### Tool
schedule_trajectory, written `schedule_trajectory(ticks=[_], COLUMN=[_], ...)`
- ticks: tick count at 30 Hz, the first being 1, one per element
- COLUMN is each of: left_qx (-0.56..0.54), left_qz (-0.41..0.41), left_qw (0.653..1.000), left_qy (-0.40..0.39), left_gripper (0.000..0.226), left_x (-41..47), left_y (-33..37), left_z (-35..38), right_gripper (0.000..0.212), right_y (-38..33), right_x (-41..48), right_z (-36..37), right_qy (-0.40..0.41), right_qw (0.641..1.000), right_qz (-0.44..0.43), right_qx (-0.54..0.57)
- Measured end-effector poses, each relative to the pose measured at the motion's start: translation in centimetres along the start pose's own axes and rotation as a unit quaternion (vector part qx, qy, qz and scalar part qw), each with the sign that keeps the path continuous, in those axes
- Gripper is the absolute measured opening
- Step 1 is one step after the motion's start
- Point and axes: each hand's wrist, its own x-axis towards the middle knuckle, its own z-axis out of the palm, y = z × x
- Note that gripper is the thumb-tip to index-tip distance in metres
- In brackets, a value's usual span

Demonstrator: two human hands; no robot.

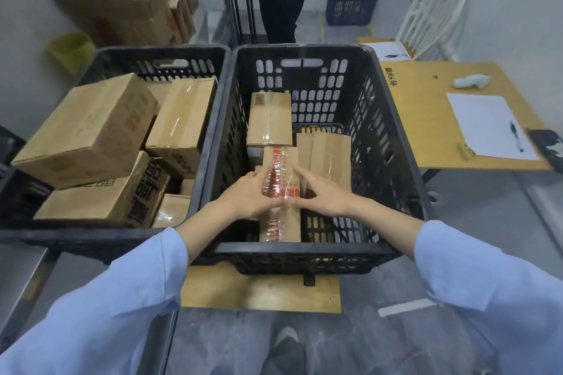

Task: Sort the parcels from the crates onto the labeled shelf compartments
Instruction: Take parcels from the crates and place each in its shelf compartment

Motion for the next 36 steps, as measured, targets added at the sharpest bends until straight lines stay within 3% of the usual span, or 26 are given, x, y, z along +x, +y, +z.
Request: schedule_trajectory(ticks=[6, 11, 20, 26, 36], left_qx=[-0.068, -0.114, -0.142, -0.165, -0.206], left_qz=[0.039, 0.083, 0.121, 0.156, 0.169], left_qw=[0.997, 0.986, 0.958, 0.941, 0.925], left_qy=[0.006, 0.087, 0.218, 0.251, 0.273], left_gripper=[0.095, 0.096, 0.099, 0.092, 0.078], left_x=[0.7, 0.7, 1.6, 0.9, -0.5], left_y=[-0.2, 0.2, 1.3, 1.8, 3.3], left_z=[0.3, 0.1, -0.9, -1.5, -2.6], right_gripper=[0.089, 0.089, 0.1, 0.102, 0.085], right_y=[0.5, 0.3, -0.4, -1.0, -2.9], right_x=[0.6, 0.6, 1.4, 1.4, -1.4], right_z=[0.3, -0.2, -1.5, -2.4, -4.6], right_qy=[0.023, 0.106, 0.267, 0.284, 0.311], right_qw=[0.995, 0.978, 0.942, 0.938, 0.927], right_qz=[-0.006, -0.043, -0.071, -0.054, -0.107], right_qx=[0.096, 0.173, 0.19, 0.192, 0.18])
